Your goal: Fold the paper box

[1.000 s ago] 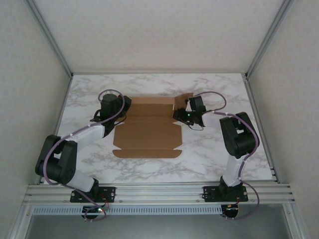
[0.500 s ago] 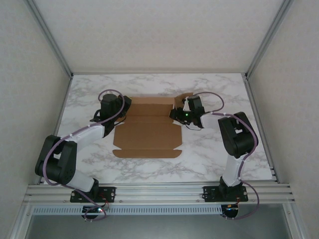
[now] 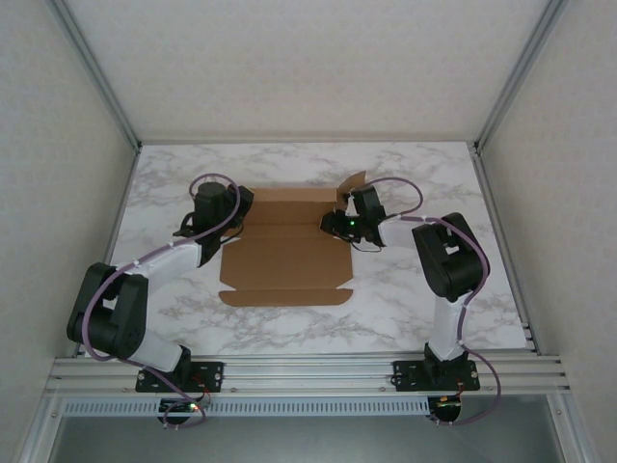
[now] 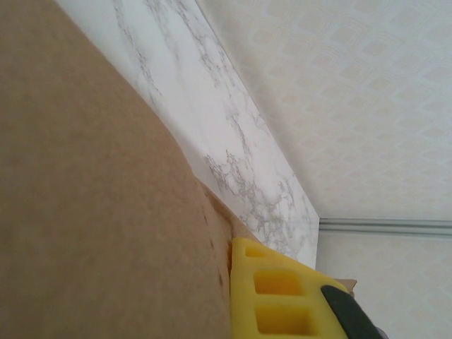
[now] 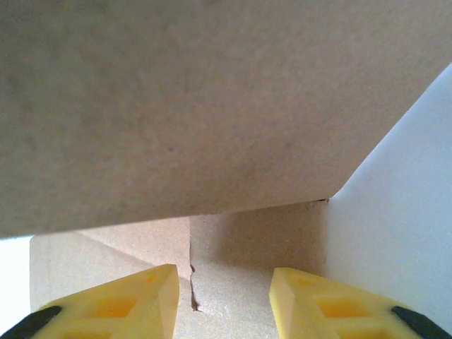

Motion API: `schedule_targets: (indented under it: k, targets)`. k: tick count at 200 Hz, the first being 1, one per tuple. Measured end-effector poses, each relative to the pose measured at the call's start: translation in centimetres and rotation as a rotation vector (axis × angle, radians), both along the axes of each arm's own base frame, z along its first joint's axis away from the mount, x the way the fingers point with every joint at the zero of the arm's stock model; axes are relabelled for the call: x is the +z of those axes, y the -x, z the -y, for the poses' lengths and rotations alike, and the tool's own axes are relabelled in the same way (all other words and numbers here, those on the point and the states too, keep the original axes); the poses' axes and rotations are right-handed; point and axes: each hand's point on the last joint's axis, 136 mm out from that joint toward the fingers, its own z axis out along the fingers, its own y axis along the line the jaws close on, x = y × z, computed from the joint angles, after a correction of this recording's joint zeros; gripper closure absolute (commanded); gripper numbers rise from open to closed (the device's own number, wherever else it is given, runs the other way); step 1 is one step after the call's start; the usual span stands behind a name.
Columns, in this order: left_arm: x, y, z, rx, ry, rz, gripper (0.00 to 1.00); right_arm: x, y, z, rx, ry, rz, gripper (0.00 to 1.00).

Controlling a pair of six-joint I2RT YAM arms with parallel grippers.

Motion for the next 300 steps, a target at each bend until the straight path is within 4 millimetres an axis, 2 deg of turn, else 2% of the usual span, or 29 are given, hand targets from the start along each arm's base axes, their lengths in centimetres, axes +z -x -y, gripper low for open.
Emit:
schedule_targets:
  k: [24, 37, 51, 65, 95, 115, 144, 176, 191, 221, 255, 282, 300]
  targets:
    - [0.0, 0.2, -0.1, 0.0, 0.0, -0.002, 1.0, 0.9, 0.5, 0.4, 0.002, 0.017, 0.029, 0.57]
    - [0.0, 0.3, -0.1, -0.001, -0.001, -0.004, 1.0, 2.3, 1.5, 1.4, 0.0, 0.037, 0.074, 0.57]
    - [0.0, 0.3, -0.1, -0.001, -0.001, -0.004, 1.0, 4.7, 2.8, 2.6, -0.004, 0.054, 0.138, 0.57]
    - [0.0, 0.3, -0.1, -0.002, -0.001, -0.005, 1.0, 7.3, 3.3, 3.6, -0.015, 0.059, 0.21, 0.59]
    - [0.0, 0.3, 0.0, -0.003, -0.002, -0.004, 1.0, 13.2, 3.0, 6.1, -0.082, 0.055, 0.373, 0.63]
    - [0.0, 0.3, 0.0, -0.004, -0.005, -0.004, 1.0, 15.2, 2.3, 8.7, -0.158, 0.096, 0.425, 0.62]
    - [0.0, 0.3, -0.1, -0.006, -0.009, -0.004, 1.0, 15.7, 0.9, 11.8, -0.215, 0.256, 0.425, 0.54]
    - [0.0, 0.3, 0.0, -0.007, -0.012, -0.004, 1.0, 16.5, -0.8, 13.0, -0.159, 0.453, 0.49, 0.41]
    - [0.0, 0.3, 0.0, -0.008, -0.011, -0.003, 1.0, 15.9, -1.2, 13.0, -0.074, 0.533, 0.524, 0.33]
    - [0.0, 0.3, 0.0, -0.012, -0.013, -0.002, 1.0, 13.4, -1.7, 12.5, 0.122, 0.666, 0.526, 0.27]
    - [0.0, 0.3, 0.0, -0.017, -0.014, -0.002, 1.0, 13.3, -2.9, 11.3, 0.285, 0.697, 0.544, 0.31]
    - [0.0, 0.3, -0.1, -0.017, -0.012, -0.002, 1.0, 13.9, -3.7, 10.6, 0.35, 0.691, 0.55, 0.37]
    - [0.0, 0.3, 0.0, -0.02, -0.011, -0.003, 1.0, 13.2, -3.5, 10.4, 0.383, 0.676, 0.53, 0.39]
